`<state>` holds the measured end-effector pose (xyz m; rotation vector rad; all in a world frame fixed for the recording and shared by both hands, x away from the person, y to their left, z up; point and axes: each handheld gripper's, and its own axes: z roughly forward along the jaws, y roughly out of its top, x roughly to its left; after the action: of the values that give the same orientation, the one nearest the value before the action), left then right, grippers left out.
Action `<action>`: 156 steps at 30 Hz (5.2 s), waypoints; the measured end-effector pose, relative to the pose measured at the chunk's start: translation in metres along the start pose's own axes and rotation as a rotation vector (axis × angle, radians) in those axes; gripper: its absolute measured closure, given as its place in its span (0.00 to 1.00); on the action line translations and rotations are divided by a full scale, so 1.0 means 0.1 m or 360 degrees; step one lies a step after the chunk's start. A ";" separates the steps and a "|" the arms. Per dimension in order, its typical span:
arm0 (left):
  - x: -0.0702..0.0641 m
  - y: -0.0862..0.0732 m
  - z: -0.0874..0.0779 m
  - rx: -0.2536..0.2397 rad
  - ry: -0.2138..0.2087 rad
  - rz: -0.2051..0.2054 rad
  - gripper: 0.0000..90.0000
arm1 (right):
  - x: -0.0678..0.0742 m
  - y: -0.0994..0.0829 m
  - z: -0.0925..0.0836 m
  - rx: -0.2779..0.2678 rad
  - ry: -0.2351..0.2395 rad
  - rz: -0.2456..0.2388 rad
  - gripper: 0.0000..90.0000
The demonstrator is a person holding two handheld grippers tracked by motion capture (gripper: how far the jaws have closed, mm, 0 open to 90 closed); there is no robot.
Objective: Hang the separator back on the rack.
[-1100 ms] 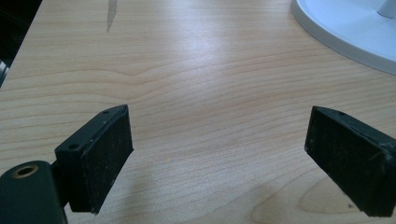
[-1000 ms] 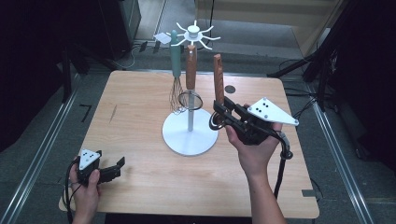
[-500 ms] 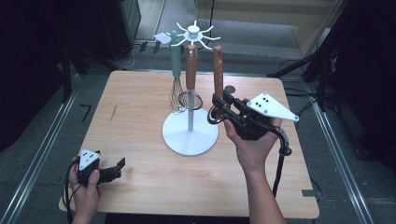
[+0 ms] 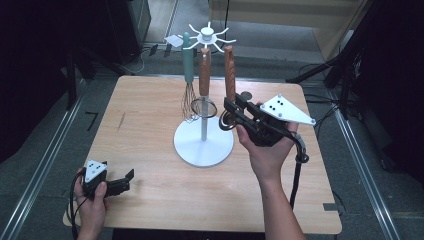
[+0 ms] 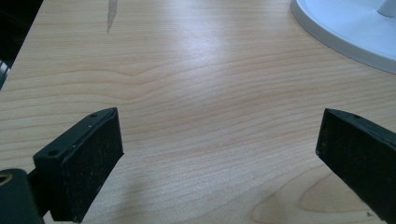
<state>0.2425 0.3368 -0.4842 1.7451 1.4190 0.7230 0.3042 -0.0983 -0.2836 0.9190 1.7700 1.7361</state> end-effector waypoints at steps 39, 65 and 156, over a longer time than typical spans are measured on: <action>0.00 0.00 0.00 0.0016 -0.0003 -0.0005 0.01 | -0.04 -0.23 0.14 0.0094 -0.0118 -0.0084 0.33; 0.00 0.00 0.00 0.0024 -0.0006 -0.0002 0.01 | -0.31 -1.12 -0.25 0.0308 -0.0260 0.0011 0.17; 0.01 0.00 0.01 0.0018 -0.0015 -0.0021 0.01 | -1.38 -2.26 -1.96 0.0570 -0.0891 0.0255 0.17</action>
<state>0.2434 0.3372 -0.4844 1.7444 1.4296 0.7000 0.2193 -0.3227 -0.5093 1.5553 1.6691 1.0948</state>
